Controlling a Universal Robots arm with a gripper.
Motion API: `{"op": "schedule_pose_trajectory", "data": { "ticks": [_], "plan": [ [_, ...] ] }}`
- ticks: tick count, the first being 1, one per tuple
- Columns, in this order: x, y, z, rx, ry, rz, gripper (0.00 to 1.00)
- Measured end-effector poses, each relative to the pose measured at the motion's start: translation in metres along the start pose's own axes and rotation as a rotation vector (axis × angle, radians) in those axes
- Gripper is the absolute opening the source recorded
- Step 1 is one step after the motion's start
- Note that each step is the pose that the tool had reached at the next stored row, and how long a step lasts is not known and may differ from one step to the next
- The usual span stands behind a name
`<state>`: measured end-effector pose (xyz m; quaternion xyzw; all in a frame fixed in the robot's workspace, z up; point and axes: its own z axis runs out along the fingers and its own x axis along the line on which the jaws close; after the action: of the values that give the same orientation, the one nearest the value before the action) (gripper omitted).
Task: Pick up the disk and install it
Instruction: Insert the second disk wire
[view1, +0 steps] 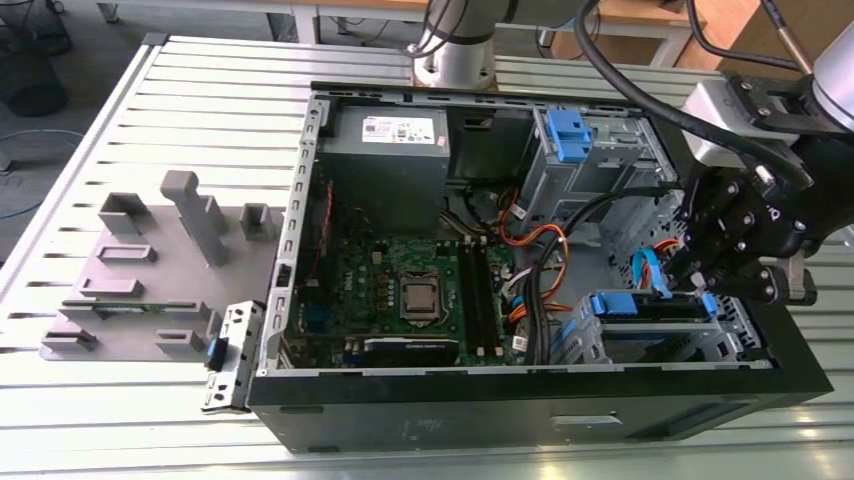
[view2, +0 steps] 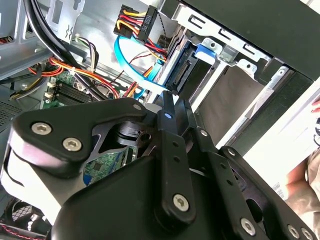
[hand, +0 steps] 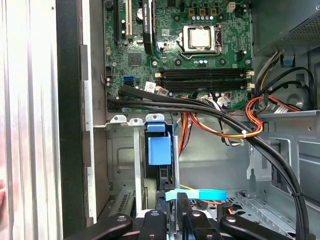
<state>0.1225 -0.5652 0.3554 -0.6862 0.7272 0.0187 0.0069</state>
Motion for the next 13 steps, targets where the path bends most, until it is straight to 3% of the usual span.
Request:
{"op": "schedule_pose_trajectory", "data": {
  "ticks": [13],
  "plan": [
    [-0.0076, 0.0004, 0.0004, 0.0000, -0.0001, 0.000, 0.24]
  ]
}}
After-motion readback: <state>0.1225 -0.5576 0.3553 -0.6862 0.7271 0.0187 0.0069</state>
